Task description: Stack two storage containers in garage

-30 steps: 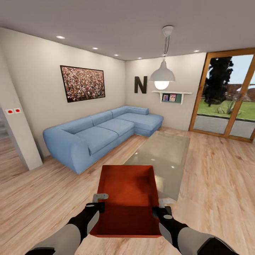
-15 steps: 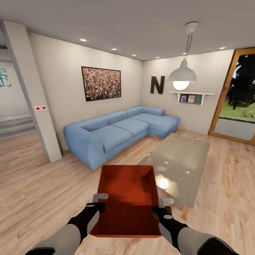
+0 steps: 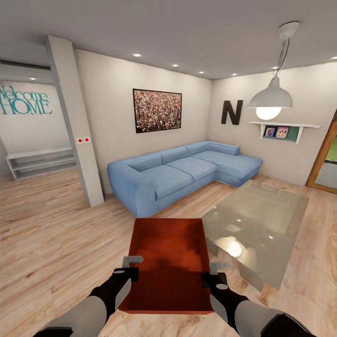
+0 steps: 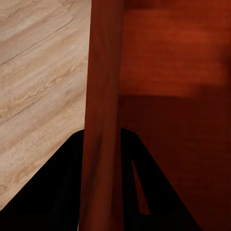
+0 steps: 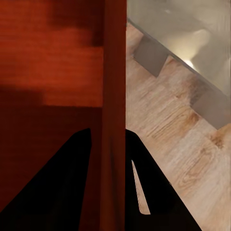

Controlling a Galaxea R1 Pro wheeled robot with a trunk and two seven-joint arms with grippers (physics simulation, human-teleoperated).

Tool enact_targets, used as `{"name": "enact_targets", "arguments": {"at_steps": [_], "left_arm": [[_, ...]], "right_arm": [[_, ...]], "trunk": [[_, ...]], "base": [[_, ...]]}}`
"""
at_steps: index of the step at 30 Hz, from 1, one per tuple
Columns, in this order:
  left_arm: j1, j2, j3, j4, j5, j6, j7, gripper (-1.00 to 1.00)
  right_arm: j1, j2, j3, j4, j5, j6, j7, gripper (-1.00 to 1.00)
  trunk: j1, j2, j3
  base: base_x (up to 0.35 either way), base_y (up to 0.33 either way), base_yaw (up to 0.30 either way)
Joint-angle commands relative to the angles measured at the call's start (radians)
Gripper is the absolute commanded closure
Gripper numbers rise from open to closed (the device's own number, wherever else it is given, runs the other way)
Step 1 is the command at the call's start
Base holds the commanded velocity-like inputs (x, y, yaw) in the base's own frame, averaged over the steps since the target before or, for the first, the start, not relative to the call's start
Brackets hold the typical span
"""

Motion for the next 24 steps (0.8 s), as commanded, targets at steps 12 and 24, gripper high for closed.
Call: {"name": "enact_targets", "arguments": {"at_steps": [12,24], "left_arm": [[0.000,0.000,0.012,-0.003,-0.026,0.008,0.013,1.00],[0.000,0.000,0.013,-0.003,-0.025,0.008,0.013,1.00]], "right_arm": [[0.000,-0.007,0.000,0.002,-0.019,-0.007,-0.008,1.00],[0.000,-0.007,0.000,0.002,-0.019,-0.007,-0.008,1.00]], "trunk": [[0.000,-0.001,0.000],[0.000,-0.001,0.000]], "base": [[0.000,0.000,0.295],[0.000,0.000,0.295]]}}
